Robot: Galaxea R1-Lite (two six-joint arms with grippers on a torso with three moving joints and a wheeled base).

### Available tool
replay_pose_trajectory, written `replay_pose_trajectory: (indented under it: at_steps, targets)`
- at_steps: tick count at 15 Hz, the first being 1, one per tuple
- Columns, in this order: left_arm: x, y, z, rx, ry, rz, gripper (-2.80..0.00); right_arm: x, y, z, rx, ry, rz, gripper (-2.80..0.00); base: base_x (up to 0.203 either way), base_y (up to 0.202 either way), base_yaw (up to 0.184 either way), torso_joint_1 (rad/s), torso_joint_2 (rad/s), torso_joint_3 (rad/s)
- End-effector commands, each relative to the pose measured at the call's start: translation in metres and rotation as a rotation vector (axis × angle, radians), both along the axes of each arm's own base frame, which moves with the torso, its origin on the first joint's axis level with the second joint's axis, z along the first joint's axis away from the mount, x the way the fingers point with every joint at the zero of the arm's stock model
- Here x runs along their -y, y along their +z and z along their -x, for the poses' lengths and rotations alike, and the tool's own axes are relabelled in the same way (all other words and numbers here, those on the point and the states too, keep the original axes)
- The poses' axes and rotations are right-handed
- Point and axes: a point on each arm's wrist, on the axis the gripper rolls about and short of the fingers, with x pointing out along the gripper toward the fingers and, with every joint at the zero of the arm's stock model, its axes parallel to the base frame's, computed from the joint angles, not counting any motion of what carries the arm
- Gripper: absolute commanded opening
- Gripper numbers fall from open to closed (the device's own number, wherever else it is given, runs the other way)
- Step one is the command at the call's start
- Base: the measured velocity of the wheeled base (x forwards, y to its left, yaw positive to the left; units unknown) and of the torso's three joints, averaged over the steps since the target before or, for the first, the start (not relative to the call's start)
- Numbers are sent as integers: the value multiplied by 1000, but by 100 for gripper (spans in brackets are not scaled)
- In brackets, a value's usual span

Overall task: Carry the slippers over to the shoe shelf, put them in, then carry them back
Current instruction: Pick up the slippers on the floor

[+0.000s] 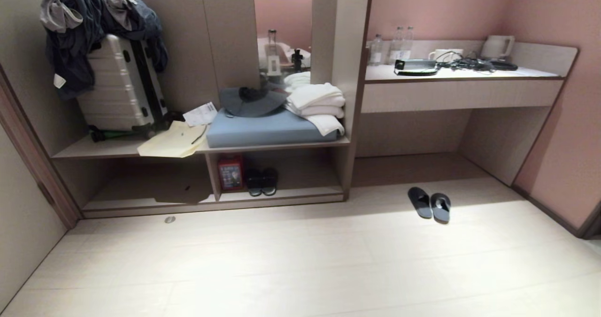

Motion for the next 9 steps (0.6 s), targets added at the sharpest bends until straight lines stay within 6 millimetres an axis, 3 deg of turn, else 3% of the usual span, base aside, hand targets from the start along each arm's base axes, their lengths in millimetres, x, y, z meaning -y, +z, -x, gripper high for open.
replay_pose_trajectory:
  at_steps: [1,9]
  targets:
    - [0,0,0,0,1,1,-280,0,0,0,-1,0,0,-280,201,0,1,4,2,2]
    - [0,0,0,0,0,1,-280,0,0,0,-1,0,0,-280,197,0,-1,2,3,0]
